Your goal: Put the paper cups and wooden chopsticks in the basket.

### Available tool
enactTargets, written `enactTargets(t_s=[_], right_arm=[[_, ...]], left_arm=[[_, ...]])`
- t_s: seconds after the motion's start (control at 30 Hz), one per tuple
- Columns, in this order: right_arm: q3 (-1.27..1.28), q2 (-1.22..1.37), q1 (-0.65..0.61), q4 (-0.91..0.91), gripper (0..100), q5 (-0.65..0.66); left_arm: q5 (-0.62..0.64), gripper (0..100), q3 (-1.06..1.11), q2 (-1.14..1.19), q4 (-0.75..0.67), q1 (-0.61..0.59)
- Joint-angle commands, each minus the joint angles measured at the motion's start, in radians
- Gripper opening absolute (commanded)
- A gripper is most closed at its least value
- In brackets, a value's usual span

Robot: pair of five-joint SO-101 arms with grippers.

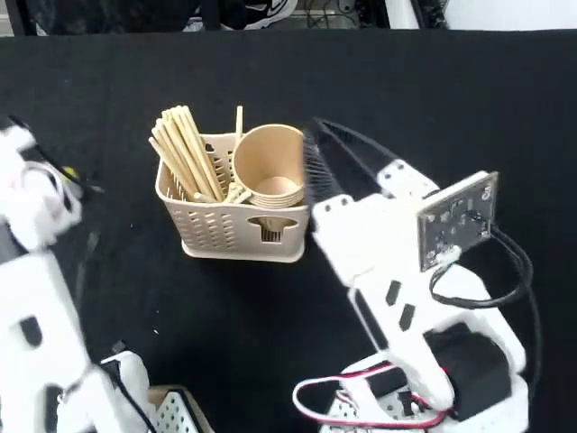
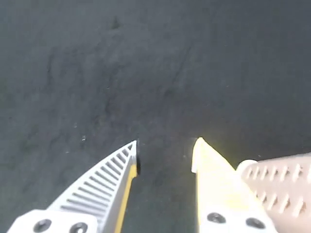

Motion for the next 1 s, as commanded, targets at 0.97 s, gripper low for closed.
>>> enactTargets(t_s=[0.97], right_arm=[[1.193,-0.656,0.5,0.345,1.5,0.129]], left_arm=[[-0.296,3,1.221,-1.065,-0.195,0.094]])
